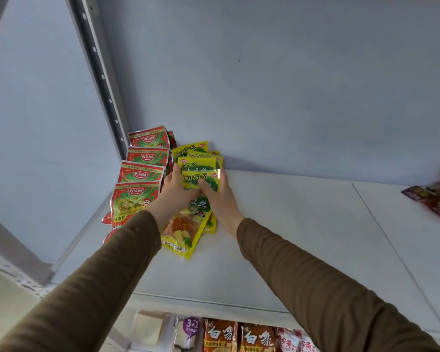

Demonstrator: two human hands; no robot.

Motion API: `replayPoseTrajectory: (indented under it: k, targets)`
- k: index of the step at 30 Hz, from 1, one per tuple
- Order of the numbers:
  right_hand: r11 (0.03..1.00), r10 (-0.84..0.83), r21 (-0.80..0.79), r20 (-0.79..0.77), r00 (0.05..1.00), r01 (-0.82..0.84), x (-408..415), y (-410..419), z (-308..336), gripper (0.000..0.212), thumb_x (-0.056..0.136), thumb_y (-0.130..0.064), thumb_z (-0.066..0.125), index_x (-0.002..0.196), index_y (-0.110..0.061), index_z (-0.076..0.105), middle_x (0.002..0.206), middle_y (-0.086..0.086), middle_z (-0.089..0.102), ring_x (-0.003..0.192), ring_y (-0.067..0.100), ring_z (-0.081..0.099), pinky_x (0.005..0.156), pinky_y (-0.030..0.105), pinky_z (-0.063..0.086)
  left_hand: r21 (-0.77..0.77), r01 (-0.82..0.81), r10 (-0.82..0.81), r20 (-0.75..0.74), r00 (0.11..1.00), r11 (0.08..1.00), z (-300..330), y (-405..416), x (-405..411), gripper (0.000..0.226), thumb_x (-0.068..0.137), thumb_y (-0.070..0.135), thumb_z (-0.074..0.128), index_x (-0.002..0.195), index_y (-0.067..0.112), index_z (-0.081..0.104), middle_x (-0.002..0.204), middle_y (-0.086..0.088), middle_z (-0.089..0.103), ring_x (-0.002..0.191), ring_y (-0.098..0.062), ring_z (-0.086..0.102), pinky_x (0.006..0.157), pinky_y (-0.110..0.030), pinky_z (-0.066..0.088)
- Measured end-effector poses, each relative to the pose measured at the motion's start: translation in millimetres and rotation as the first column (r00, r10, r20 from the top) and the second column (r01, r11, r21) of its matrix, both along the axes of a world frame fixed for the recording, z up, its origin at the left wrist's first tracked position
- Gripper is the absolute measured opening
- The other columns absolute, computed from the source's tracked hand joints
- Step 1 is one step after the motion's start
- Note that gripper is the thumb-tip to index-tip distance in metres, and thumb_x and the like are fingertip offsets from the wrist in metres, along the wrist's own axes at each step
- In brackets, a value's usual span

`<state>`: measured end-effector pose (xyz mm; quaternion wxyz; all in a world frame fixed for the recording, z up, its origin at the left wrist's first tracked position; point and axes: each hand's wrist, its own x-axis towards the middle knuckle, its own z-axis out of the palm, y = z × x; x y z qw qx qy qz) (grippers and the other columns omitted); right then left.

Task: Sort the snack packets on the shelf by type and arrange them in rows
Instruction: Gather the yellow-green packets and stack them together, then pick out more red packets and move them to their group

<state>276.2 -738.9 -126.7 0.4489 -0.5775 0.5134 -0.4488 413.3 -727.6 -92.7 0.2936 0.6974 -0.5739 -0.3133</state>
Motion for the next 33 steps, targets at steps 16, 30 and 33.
replayPoseTrajectory:
  k: [16, 30, 33]
  targets:
    - [0.984, -0.066, -0.169, -0.658, 0.75, -0.062, -67, 28, 37, 0.067, 0.101, -0.036, 0.059, 0.158, -0.017, 0.031, 0.168, 0.01, 0.021, 0.155, 0.027, 0.015, 0.124, 0.039, 0.018, -0.199, 0.233, -0.172, 0.285, 0.943, 0.952, 15, 30, -3, 0.066, 0.101, 0.028, 0.06, 0.159, 0.02, 0.03, 0.166, -0.008, 0.025, 0.154, -0.032, 0.017, 0.124, -0.049, 0.017]
    - [0.968, -0.157, -0.238, -0.812, 0.563, -0.074, -211, 85, 65, 0.064, 0.1, -0.036, 0.059, 0.156, -0.017, 0.034, 0.164, 0.005, 0.032, 0.149, 0.028, 0.027, 0.119, 0.036, 0.023, -0.221, 0.469, -0.326, 0.474, 0.818, 0.855, 34, 35, -137, 0.071, 0.095, 0.032, 0.07, 0.155, 0.01, 0.039, 0.159, -0.014, 0.039, 0.149, -0.032, 0.029, 0.119, -0.033, 0.015]
    - [0.969, -0.169, -0.238, -0.83, 0.532, -0.063, -260, 96, 65, 0.065, 0.101, -0.038, 0.057, 0.157, -0.018, 0.033, 0.166, 0.006, 0.027, 0.151, 0.027, 0.024, 0.12, 0.036, 0.02, -0.221, 0.495, -0.34, 0.495, 0.799, 0.841, 33, 38, -184, 0.073, 0.093, 0.034, 0.072, 0.155, 0.011, 0.04, 0.161, -0.014, 0.038, 0.15, -0.032, 0.028, 0.12, -0.032, 0.015]
